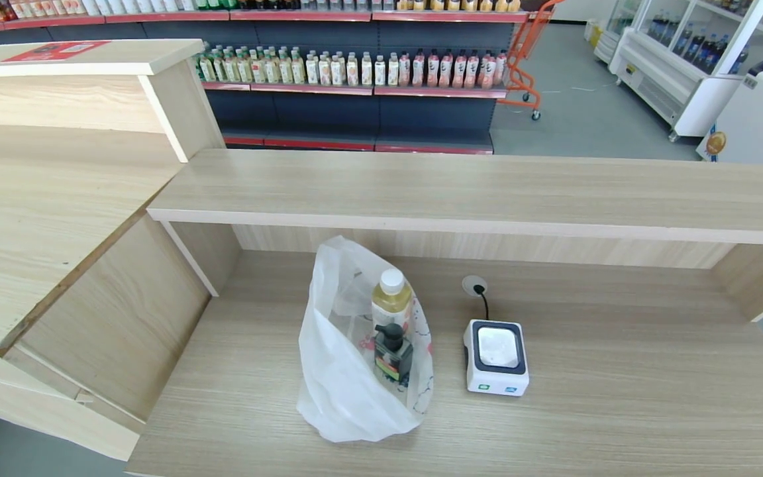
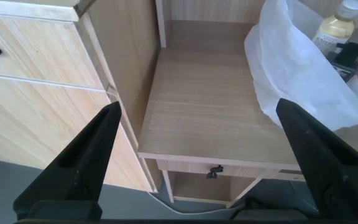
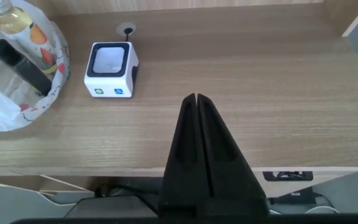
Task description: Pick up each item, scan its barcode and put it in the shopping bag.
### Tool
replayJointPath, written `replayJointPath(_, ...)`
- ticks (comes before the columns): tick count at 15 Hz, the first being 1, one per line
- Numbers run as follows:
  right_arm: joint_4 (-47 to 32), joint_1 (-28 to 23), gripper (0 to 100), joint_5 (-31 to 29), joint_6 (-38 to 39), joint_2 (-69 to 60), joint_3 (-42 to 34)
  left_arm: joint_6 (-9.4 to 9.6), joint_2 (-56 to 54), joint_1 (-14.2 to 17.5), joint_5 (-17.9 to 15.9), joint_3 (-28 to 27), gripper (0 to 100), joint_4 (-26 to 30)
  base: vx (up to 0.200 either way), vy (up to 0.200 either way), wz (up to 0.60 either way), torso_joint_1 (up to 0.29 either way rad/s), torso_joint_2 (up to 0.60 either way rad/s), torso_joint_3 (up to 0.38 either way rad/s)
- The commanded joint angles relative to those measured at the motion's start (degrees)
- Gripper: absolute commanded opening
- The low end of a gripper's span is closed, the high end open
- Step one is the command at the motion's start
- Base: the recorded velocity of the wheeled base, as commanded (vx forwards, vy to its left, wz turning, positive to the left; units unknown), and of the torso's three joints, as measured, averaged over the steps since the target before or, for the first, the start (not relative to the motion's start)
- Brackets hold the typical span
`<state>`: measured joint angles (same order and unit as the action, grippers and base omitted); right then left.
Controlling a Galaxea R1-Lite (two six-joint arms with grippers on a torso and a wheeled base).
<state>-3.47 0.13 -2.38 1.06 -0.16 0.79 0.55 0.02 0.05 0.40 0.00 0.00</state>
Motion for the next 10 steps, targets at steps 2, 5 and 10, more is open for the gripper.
replayJointPath(2, 0.0, 0.0, 0, 0.0, 0.0, 0.2, 0.0, -0.11, 0.0, 0.0, 0.0, 0.0, 100, 0.0, 0.0, -0.2, 0.0, 0.005, 0.0, 0.002)
replayJointPath(5, 0.0, 0.0, 0, 0.0, 0.0, 0.2, 0.0, -0.2, 0.0, 0.0, 0.0, 0.0, 100, 0.0, 0.0, 0.0, 0.0, 0.0, 0.0, 0.0)
replayJointPath(10, 0.0, 0.0, 0, 0.0, 0.0, 0.2, 0.0, -0.02, 0.0, 0.0, 0.0, 0.0, 100, 0.0, 0.08, 0.0, 0.0, 0.002, 0.0, 0.004)
